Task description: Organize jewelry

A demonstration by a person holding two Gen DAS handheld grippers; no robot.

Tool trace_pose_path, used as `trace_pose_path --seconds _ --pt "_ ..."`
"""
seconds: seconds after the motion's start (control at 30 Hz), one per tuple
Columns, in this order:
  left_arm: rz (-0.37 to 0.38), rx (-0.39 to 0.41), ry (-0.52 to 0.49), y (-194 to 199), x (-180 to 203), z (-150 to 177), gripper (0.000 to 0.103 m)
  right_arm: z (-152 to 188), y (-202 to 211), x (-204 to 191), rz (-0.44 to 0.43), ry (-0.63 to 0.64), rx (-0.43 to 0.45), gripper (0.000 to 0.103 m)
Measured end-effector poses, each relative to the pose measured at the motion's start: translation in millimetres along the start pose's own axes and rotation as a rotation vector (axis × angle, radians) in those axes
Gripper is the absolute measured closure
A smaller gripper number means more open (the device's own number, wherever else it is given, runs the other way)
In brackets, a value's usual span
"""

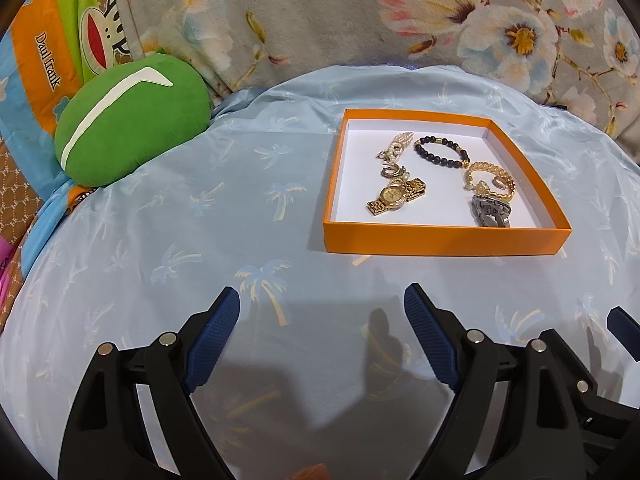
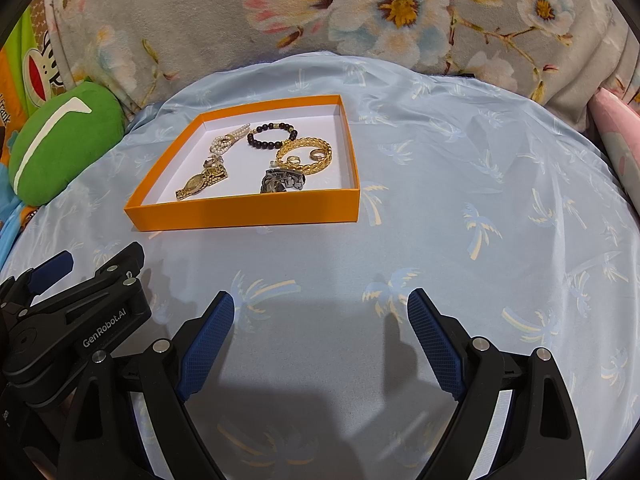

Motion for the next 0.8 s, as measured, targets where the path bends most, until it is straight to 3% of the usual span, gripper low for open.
trace_pose_path --seconds 0.53,0.8 --pt "-0.003 0.002 0.001 0.0 -0.1 -0.2 0.021 0.2 0.0 0.8 -0.002 0.000 0.002 0.016" --pt "-0.025 0.019 0.017 3.7 -3.3 0.1 0.016 -1.3 -0.1 0.2 0.001 0.011 0.000 0.016"
Point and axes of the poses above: each gripper's, at about its wrist camera, not at the fingertips, and y roughly against the way its jaws point, x to its right, z to its underside, the point moved 2 cm from there along -y, roughly the way its jaws point, and after that the axes turned 14 degrees about z, right-handed, at the moved point
